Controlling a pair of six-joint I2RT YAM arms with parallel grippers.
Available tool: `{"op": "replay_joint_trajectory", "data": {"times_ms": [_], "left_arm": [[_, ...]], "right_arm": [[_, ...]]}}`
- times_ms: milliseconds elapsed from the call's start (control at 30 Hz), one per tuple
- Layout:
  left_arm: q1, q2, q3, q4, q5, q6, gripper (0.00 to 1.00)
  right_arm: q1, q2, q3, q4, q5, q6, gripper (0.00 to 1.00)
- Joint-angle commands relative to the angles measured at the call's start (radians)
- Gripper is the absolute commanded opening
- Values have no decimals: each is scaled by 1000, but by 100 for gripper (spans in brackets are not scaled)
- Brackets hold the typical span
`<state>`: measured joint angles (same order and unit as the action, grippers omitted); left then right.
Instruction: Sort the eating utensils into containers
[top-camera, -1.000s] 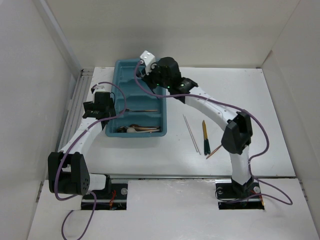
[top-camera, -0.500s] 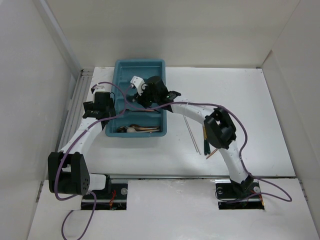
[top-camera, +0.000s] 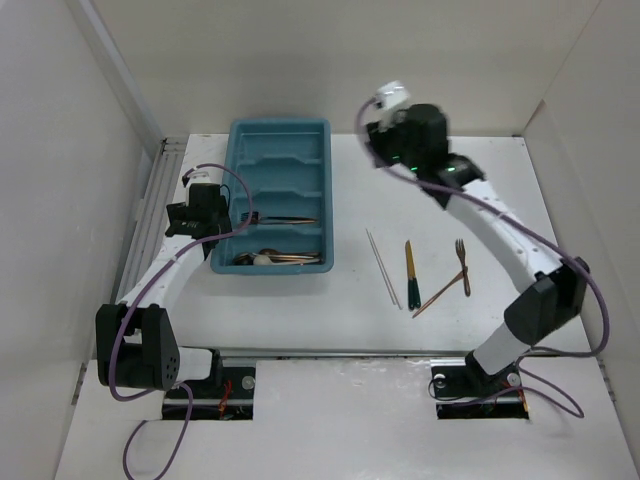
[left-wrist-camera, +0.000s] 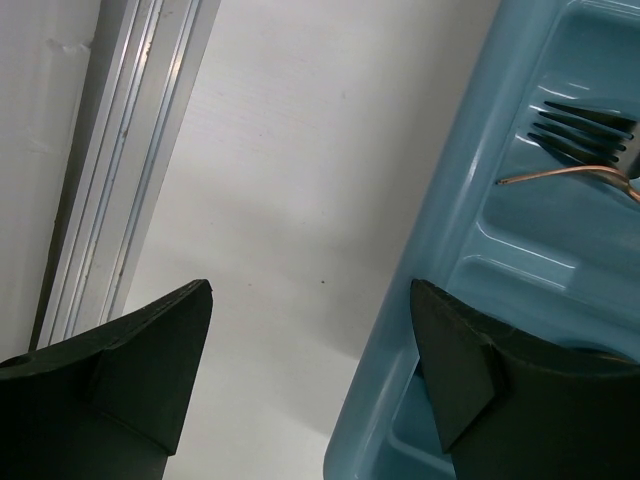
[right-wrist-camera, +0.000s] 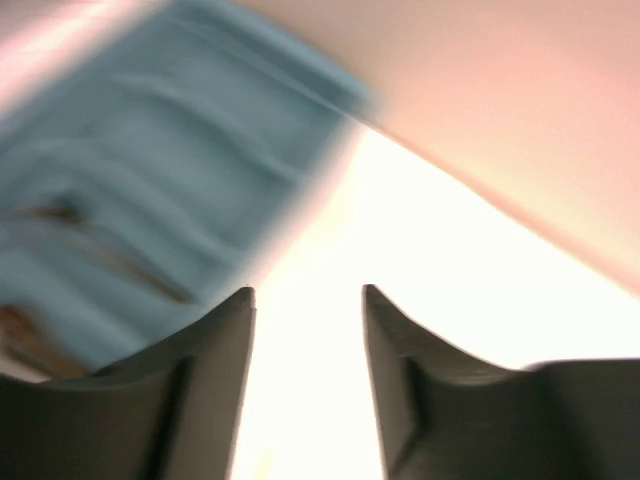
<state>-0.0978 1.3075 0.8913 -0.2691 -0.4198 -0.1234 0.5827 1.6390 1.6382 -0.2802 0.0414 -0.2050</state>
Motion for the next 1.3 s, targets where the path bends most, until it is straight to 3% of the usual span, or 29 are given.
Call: {"op": "replay_joint_trajectory", "data": {"times_ms": [0, 33, 167, 333, 500, 833, 1000, 1167, 1267], "left_arm": [[3, -4, -14, 16, 4, 5, 78], [3, -4, -14, 16, 4, 5, 78], [3, -4, -14, 16, 4, 5, 78], [3, -4, -14, 16, 4, 5, 78], [3, -4, -14, 16, 4, 5, 78], [3, -4, -14, 16, 4, 5, 79], [3, -4, -14, 16, -5, 5, 79], [3, -4, -14, 16, -5, 5, 79], [3, -4, -14, 16, -5, 5, 79]], "right_arm": [[-286, 8, -110, -368, 81, 186, 47], [-390, 8, -144, -413, 81, 196, 43], [-562, -51, -401, -438, 60, 205, 43], [-662, -65, -549, -415, 35, 227, 45], [-662, 21, -571, -380, 15, 217, 47], [-662, 136, -528, -356, 38, 178, 33], [-662, 145, -528, -346, 26, 168, 0], [-630, 107, -437, -373, 83, 121, 0], [-508, 68, -261, -441, 116, 110, 0]]}}
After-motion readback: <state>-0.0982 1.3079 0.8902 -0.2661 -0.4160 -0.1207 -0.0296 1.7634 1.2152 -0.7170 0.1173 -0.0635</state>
